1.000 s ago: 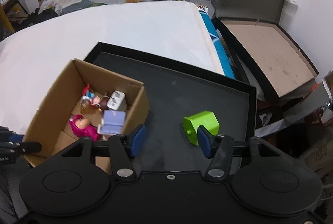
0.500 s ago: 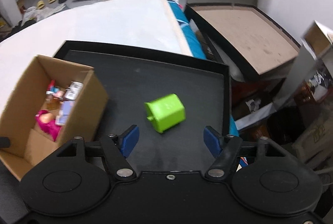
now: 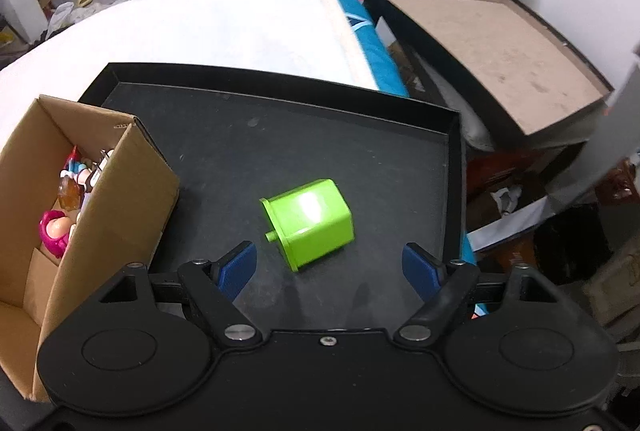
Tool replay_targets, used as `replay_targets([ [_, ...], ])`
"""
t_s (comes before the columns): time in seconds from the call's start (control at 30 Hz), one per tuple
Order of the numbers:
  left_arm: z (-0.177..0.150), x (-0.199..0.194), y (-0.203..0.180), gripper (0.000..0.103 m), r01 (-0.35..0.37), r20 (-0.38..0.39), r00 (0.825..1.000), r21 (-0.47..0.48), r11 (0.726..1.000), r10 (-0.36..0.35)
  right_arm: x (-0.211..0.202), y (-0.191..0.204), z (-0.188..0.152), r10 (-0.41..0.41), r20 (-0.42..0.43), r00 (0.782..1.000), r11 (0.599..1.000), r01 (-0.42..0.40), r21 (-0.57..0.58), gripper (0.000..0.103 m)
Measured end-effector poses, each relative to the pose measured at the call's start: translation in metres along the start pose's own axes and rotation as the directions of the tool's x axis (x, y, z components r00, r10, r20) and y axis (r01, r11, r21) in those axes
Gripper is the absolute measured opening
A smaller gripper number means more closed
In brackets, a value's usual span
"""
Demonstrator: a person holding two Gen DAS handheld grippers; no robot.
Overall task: Organize rigid objects
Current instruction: 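Move the right gripper back over the lime-green cube, then close the right gripper on the lime-green cube, then lift the lime-green cube with the right gripper and carry it over the box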
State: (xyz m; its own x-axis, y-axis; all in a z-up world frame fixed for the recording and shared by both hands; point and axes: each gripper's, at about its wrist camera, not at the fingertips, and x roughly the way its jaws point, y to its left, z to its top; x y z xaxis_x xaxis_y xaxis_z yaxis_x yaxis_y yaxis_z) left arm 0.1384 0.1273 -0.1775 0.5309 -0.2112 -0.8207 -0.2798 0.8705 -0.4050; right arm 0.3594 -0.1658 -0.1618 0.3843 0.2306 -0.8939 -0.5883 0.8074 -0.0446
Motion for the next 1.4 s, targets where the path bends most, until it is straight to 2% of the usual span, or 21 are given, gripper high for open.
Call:
replay_targets([
  [0.2, 0.002, 0.003, -0.001, 0.022, -0.011, -0.011, 1.0, 0.002, 1.0, 0.011, 0.018, 0.001, 0.011, 0.019, -0.011, 1.0, 1.0, -0.019, -0.023, 0.078],
  [0.3, 0.002, 0.003, -0.002, 0.022, -0.015, -0.011, 1.0, -0.003, 1.0, 0.015, 0.025, -0.004, 0.016, 0.033, -0.016, 0.999, 0.999, -0.034, -0.018, 0.075],
  [0.43, 0.002, 0.003, -0.003, 0.022, -0.022, -0.012, 1.0, -0.004, 1.0, 0.022, 0.033, -0.009, 0.022, 0.054, -0.011, 0.998, 0.998, -0.054, -0.012, 0.064],
  [0.53, 0.002, 0.004, -0.003, 0.022, -0.03, -0.015, 0.999, -0.001, 1.0, 0.03, 0.04, -0.014, 0.025, 0.056, -0.02, 0.998, 0.998, -0.056, 0.019, 0.063],
  [0.6, 0.002, 0.005, -0.004, 0.022, -0.033, -0.015, 0.999, -0.001, 0.999, 0.033, 0.044, -0.018, 0.025, 0.063, -0.032, 0.998, 0.997, -0.061, 0.046, 0.056],
  [0.63, 0.002, 0.005, -0.004, 0.022, -0.034, -0.015, 0.999, -0.001, 0.999, 0.034, 0.045, -0.02, 0.025, 0.074, -0.04, 0.996, 0.996, -0.072, 0.061, 0.049],
  [0.83, 0.002, 0.005, -0.003, 0.022, -0.029, -0.009, 1.0, -0.002, 1.0, 0.029, 0.031, -0.018, 0.023, 0.097, -0.04, 0.994, 0.992, -0.094, 0.08, 0.048],
  [1.4, 0.0, 0.0, 0.002, 0.023, -0.001, -0.001, 1.0, -0.007, 1.0, 0.001, -0.044, 0.023, 0.034, 0.046, 0.044, 0.998, 0.999, -0.047, 0.009, 0.048],
])
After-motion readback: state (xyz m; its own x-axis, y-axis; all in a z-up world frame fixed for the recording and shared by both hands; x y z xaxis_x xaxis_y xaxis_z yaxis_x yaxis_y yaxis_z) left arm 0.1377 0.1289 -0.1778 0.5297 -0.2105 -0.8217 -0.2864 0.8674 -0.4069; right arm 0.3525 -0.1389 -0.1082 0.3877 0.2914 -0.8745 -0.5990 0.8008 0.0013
